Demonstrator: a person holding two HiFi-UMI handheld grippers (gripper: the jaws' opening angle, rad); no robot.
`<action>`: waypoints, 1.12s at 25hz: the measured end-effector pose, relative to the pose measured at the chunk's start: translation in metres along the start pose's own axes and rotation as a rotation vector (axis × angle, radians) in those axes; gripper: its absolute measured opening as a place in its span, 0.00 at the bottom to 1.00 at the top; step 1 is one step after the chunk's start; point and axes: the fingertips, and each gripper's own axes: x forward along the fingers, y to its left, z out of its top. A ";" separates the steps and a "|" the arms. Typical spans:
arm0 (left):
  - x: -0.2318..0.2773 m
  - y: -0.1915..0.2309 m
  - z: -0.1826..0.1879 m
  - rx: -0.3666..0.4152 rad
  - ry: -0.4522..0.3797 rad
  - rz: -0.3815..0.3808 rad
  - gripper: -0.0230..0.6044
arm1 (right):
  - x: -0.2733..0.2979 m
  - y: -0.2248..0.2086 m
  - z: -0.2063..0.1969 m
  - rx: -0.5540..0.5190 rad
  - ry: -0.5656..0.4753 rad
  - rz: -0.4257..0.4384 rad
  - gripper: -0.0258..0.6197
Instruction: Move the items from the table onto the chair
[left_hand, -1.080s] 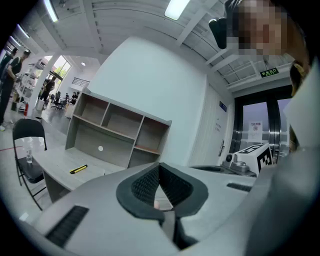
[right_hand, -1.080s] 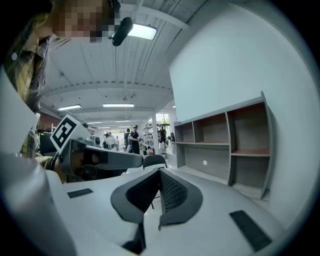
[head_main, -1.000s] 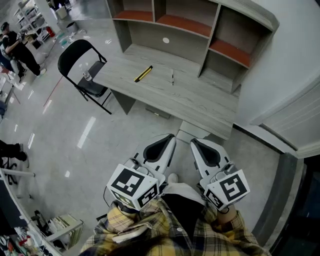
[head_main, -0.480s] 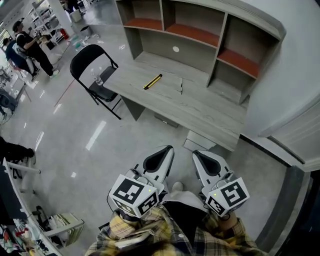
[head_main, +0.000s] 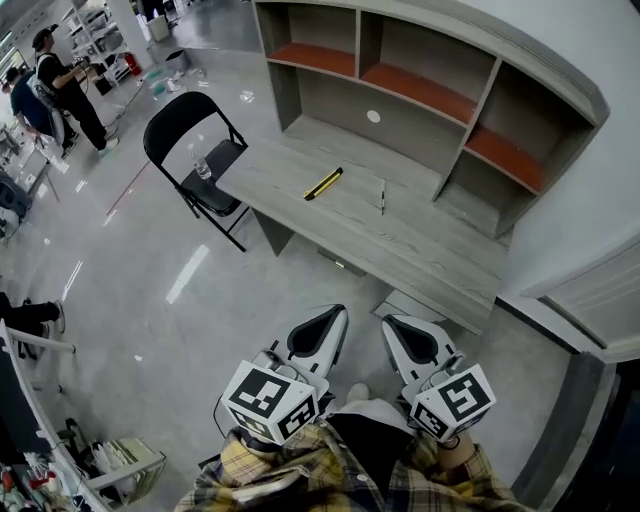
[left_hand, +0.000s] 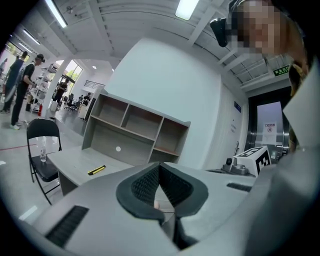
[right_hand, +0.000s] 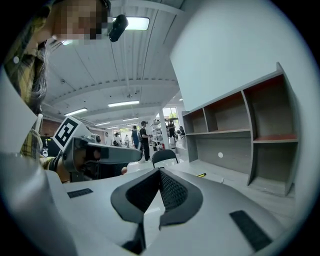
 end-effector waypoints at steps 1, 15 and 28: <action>0.002 0.013 0.005 -0.002 -0.003 -0.003 0.04 | 0.013 0.000 0.002 -0.005 0.005 -0.004 0.07; 0.007 0.210 0.054 -0.004 0.048 -0.059 0.04 | 0.197 -0.007 0.018 0.034 0.021 -0.144 0.07; 0.070 0.288 0.052 -0.064 0.149 -0.093 0.04 | 0.266 -0.082 0.009 0.102 0.104 -0.246 0.07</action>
